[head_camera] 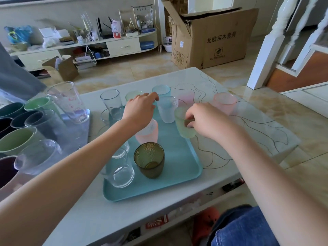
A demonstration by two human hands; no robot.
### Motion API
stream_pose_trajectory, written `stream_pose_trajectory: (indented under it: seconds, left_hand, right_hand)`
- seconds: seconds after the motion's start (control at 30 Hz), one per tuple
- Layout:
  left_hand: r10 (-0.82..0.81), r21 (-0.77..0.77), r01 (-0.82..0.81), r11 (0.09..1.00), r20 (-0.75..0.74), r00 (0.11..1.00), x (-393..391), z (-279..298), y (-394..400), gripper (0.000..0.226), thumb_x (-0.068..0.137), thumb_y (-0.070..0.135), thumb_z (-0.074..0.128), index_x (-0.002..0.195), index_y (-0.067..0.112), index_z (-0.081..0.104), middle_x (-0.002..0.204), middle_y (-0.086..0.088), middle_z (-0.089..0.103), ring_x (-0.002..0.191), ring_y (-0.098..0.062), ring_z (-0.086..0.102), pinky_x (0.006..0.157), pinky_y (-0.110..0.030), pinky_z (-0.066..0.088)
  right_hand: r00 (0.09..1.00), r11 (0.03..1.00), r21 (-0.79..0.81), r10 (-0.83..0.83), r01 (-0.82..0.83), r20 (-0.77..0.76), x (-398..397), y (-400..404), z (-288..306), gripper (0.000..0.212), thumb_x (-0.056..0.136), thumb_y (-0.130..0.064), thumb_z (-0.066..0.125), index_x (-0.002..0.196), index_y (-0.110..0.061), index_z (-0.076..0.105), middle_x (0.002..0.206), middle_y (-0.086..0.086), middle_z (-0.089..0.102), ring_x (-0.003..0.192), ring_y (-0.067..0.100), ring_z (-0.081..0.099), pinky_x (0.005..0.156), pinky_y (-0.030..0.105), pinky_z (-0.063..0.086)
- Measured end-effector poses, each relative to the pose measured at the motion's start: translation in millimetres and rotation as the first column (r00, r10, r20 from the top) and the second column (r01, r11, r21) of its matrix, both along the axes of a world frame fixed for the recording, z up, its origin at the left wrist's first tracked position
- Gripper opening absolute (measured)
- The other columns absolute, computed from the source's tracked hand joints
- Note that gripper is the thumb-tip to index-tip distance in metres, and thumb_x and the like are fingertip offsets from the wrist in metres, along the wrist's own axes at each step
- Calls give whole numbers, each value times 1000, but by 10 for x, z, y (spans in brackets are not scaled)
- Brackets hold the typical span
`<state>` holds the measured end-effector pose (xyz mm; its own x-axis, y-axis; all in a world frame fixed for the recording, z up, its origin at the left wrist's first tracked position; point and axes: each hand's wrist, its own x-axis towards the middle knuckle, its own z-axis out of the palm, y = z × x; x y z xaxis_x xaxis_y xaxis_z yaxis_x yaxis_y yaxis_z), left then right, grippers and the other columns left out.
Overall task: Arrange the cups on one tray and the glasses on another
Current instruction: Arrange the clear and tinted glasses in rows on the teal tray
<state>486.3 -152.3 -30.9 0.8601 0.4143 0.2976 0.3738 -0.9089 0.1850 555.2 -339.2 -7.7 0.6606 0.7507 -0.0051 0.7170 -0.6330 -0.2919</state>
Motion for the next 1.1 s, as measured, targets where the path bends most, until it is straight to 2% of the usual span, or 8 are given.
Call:
stream_pose_trajectory:
  seconds: [0.2, 0.33, 0.57, 0.63, 0.7, 0.77, 0.9, 1.1]
  left_hand:
    - [-43, 5, 43, 999, -25, 999, -343, 88, -120, 29, 93, 13, 49, 120, 21, 52, 125, 1, 59, 116, -25, 50, 90, -36, 36]
    - [-78, 13, 79, 997, -49, 996, -463, 93, -182, 28, 91, 12, 49, 117, 23, 54, 125, 4, 59, 117, -24, 49, 91, -36, 34]
    - [-120, -28, 118, 993, -92, 988, -507, 20, -199, 24, 92, 18, 47, 114, 24, 55, 120, 5, 61, 115, -20, 51, 93, -36, 35]
    - [-128, -38, 125, 991, -100, 987, -486, -8, -203, 23, 93, 18, 47, 113, 24, 55, 119, 6, 62, 115, -20, 51, 94, -36, 35]
    - [-130, -39, 126, 991, -105, 986, -441, -19, -216, 23, 93, 18, 47, 113, 24, 56, 118, 6, 62, 115, -20, 50, 94, -36, 34]
    - [-135, -34, 133, 991, -90, 987, -351, 10, -248, 23, 93, 18, 46, 113, 25, 56, 118, 6, 62, 115, -20, 50, 94, -35, 33]
    - [-204, -31, 204, 978, -2, 979, 35, 129, -465, 24, 93, 15, 45, 112, 23, 57, 118, 4, 62, 113, -22, 51, 91, -34, 34]
    - [-339, 34, 339, 940, -25, 941, 946, 50, -942, 35, 89, 12, 50, 123, 21, 51, 128, 0, 53, 118, -22, 47, 93, -36, 35]
  right_hand:
    - [996, 996, 16, 84, -84, -19, -266, 195, -89, 26, 86, 2, 47, 98, -8, 67, 94, 9, 65, 86, 29, 64, 62, 23, 42]
    - [996, 997, -33, 72, -73, -48, -258, 232, -229, 30, 84, 3, 46, 102, -10, 66, 103, 10, 68, 94, 26, 66, 81, 29, 52]
    - [997, 995, -61, 72, -73, -25, -70, 282, -354, 18, 87, -12, 60, 103, -17, 67, 105, 7, 67, 93, 26, 63, 73, 26, 43]
    - [989, 995, -1, 100, -101, -113, -2, 247, -299, 21, 84, -21, 69, 105, -20, 66, 109, 4, 66, 88, 23, 63, 80, 33, 50]
    - [967, 985, 141, 127, -96, -223, 92, 159, -174, 22, 81, -27, 72, 101, -21, 64, 103, 1, 64, 67, 19, 61, 76, 36, 54]
    - [984, 967, 248, 102, -63, -149, 258, 43, -77, 19, 82, -30, 70, 95, -21, 60, 96, 0, 64, 61, 14, 57, 67, 31, 48]
    - [976, 950, 289, -167, 121, 141, 705, -267, -86, 21, 86, -22, 63, 106, -22, 55, 109, 2, 60, 91, 25, 57, 76, 35, 45]
    - [959, 955, 141, -272, 260, 81, 1039, -313, -368, 36, 89, -17, 49, 125, -19, 52, 131, 7, 53, 116, 31, 53, 93, 41, 44]
